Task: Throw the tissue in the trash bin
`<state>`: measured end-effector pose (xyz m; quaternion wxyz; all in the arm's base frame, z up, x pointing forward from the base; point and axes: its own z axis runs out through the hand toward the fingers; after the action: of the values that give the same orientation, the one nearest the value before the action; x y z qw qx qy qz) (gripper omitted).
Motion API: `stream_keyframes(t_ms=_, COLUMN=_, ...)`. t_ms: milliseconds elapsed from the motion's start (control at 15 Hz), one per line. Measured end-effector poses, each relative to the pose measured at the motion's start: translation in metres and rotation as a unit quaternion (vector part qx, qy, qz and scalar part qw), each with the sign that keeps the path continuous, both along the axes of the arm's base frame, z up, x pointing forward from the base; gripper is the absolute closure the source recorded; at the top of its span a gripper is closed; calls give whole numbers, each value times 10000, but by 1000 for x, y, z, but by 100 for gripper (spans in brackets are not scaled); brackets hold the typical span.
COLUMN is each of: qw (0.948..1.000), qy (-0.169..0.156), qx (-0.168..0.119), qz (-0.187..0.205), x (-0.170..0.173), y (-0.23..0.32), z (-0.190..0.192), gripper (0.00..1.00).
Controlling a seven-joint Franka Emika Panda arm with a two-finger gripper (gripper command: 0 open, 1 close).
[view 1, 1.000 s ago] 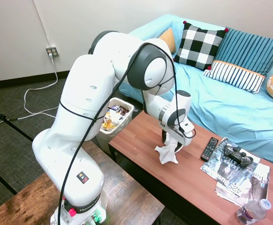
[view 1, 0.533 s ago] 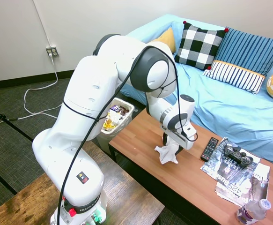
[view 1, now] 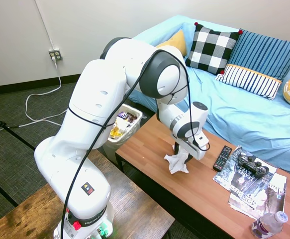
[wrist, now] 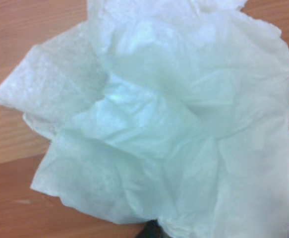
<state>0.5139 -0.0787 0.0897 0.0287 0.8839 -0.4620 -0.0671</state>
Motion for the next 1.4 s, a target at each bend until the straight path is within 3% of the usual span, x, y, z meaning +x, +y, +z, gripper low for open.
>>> stream_keyframes(t_ms=867, qw=9996, qy=-73, qx=272, qz=46, x=-13, y=2, z=12, gripper=100)
stream_keyframes(t_ms=1133, qw=9980, qy=-413, qx=343, qz=346, x=-16, y=44, z=65, gripper=100)
stream_keyframes(t_ms=1400, qw=9916, qy=-951, qx=224, qz=846, x=-25, y=163, z=157, gripper=100)
